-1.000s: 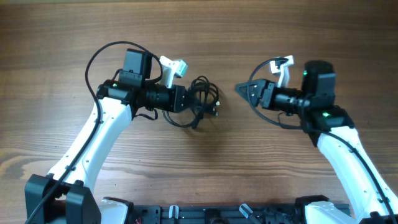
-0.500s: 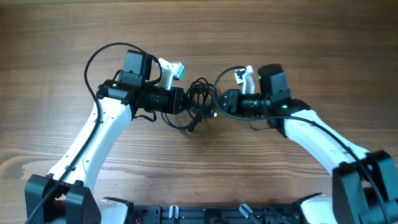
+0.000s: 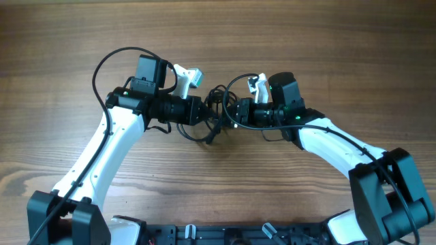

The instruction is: Untangle cables

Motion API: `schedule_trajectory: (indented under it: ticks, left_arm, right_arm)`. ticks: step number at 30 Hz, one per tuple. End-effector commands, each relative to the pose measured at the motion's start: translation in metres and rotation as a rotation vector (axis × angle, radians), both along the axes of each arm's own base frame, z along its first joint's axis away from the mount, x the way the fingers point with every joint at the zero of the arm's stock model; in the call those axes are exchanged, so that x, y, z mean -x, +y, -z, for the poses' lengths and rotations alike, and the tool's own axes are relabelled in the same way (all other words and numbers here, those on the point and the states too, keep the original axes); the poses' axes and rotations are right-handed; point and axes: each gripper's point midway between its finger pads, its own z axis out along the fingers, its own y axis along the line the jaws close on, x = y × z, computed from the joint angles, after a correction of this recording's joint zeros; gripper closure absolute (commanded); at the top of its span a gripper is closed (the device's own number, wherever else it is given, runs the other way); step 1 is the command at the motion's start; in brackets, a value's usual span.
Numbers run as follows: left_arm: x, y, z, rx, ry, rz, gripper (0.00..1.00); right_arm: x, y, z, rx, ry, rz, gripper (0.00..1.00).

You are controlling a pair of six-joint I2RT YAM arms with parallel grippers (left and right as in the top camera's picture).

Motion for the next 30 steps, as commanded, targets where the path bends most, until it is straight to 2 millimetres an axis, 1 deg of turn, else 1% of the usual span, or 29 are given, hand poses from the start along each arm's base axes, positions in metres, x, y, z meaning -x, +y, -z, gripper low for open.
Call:
schedule_trajectory:
  ticks: [1,9,11,15,17,18,20,21,24,27,30]
  left_arm:
    - [0.000,0.001,0.002,-0.009,-0.014,0.012,0.96]
    - [0.000,0.001,0.002,-0.008,-0.014,0.012,0.96]
    - [0.001,0.001,0.002,-0.008,-0.013,0.013,0.96]
    - [0.003,0.001,0.003,-0.012,-0.002,0.013,0.96]
    - [0.004,0.002,0.003,-0.013,0.003,0.013,0.96]
    - [0.004,0.002,0.003,-0.013,0.004,0.013,0.96]
    - [0.004,0.002,0.003,-0.013,0.004,0.013,0.96]
    - [0.004,0.002,0.003,-0.013,0.004,0.013,0.96]
    - [0.004,0.002,0.003,-0.014,0.006,0.013,0.96]
    - [0.006,0.002,0.004,-0.016,0.015,0.013,0.96]
    - [0.008,0.003,0.005,-0.019,0.025,0.013,0.96]
  right_arm:
    - [-0.001,0.001,0.004,0.009,0.008,0.008,0.69]
    - [0.009,0.014,0.004,0.009,0.006,-0.032,0.69]
    - [0.008,0.015,0.006,0.024,-0.001,-0.022,0.69]
    - [0.005,0.014,0.008,0.045,-0.012,0.002,0.72]
    - [0.004,0.014,0.007,0.042,-0.018,0.003,0.77]
    - [0.003,0.014,0.007,0.041,-0.020,0.004,0.81]
    - [0.003,0.015,0.006,0.039,-0.024,0.003,0.93]
    - [0.002,0.015,0.005,0.036,-0.030,0.003,0.96]
    - [-0.003,0.021,-0.007,-0.005,-0.079,-0.013,0.96]
    - [-0.010,0.027,-0.028,-0.096,-0.125,-0.034,0.96]
    - [-0.019,0.024,-0.042,-0.160,-0.122,0.001,0.96]
